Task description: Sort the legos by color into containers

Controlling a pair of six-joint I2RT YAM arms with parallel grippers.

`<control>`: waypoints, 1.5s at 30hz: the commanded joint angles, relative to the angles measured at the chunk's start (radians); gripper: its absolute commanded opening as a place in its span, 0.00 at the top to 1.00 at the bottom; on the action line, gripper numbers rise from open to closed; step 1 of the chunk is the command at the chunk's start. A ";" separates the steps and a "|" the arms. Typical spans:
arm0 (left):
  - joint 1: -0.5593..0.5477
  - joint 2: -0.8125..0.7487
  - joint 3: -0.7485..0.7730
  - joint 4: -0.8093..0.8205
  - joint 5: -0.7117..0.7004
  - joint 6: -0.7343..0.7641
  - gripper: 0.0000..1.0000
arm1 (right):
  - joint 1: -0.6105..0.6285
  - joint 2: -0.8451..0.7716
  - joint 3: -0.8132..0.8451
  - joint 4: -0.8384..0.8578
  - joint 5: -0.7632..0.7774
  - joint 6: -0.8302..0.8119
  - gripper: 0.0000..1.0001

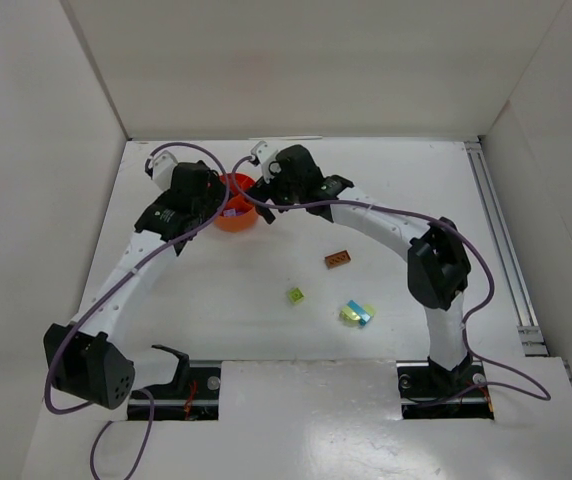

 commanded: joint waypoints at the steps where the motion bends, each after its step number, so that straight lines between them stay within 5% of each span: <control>1: 0.012 0.017 0.042 0.043 0.019 0.043 0.00 | -0.011 -0.075 -0.010 0.030 -0.011 -0.012 0.00; 13: 0.012 0.017 0.022 0.062 0.037 0.071 0.00 | -0.041 -0.160 -0.161 0.060 0.062 0.006 0.00; 27: 0.021 0.027 0.002 0.028 0.112 0.149 0.00 | -0.242 -0.362 -0.501 0.046 0.236 0.238 0.00; 33: 0.021 0.066 -0.007 0.037 0.143 0.149 0.00 | -0.253 -0.361 -0.555 -0.099 0.239 0.454 0.00; 38: 0.021 0.088 -0.008 0.046 0.194 0.158 0.00 | -0.216 -0.394 -0.688 0.078 0.131 0.698 0.00; 45: 0.021 0.119 -0.037 0.097 0.298 0.168 0.00 | -0.187 -0.373 -0.699 0.046 0.142 0.876 0.04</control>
